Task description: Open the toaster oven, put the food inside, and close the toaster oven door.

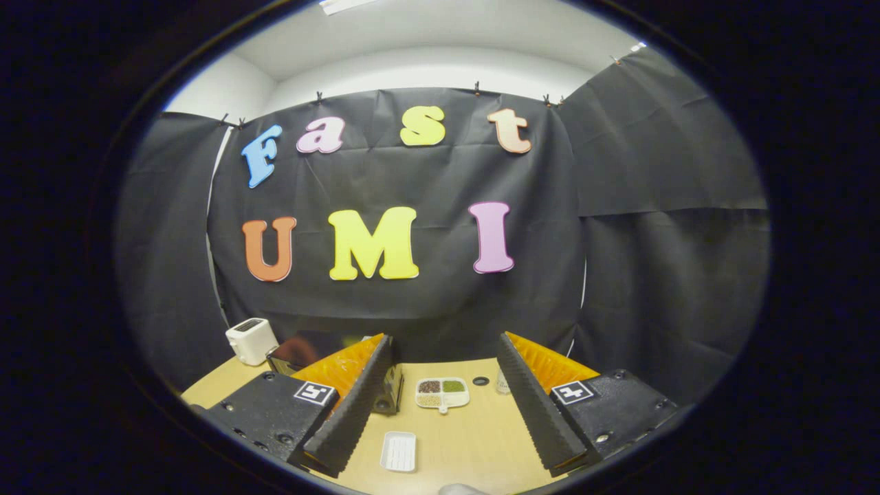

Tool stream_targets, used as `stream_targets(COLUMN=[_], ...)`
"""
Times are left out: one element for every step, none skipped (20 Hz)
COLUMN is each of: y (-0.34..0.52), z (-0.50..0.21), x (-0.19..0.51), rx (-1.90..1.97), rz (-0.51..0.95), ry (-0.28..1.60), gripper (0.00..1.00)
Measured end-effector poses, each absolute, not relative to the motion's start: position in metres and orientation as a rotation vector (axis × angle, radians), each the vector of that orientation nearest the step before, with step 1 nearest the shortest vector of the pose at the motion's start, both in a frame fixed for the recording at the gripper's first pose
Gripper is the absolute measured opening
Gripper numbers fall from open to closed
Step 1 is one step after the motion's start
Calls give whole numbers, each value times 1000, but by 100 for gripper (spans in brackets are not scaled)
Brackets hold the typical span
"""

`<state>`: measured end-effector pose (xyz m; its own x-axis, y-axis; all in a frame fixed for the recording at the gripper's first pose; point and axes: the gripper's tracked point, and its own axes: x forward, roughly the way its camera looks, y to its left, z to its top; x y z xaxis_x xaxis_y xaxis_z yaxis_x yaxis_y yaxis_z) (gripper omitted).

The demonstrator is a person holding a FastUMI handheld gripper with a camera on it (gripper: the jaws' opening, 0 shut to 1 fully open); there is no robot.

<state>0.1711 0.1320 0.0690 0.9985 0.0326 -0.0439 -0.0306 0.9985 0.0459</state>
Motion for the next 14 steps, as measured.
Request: stream_targets(y=[133, 133, 133, 134, 135, 135, 135, 134, 134, 134, 133, 132, 132, 131], z=[70, 70, 71, 73, 74, 75, 77, 76, 76, 76, 76, 76, 76, 77], x=[171, 171, 170, 169, 168, 167, 167, 165, 164, 164, 164, 162, 161, 161], rx=[44, 42, 42, 42, 40, 38, 37, 37, 40, 43, 45, 46, 45, 45], rz=[34, 32, 33, 33, 32, 32, 30, 28, 27, 26, 24, 23, 22, 20], ry=[43, 42, 38, 35, 33, 29, 24, 23, 21, 22, 22, 21, 19, 14], gripper=[99, 99, 100, 100, 100, 99, 99, 100, 100, 99, 99, 99, 100, 100])
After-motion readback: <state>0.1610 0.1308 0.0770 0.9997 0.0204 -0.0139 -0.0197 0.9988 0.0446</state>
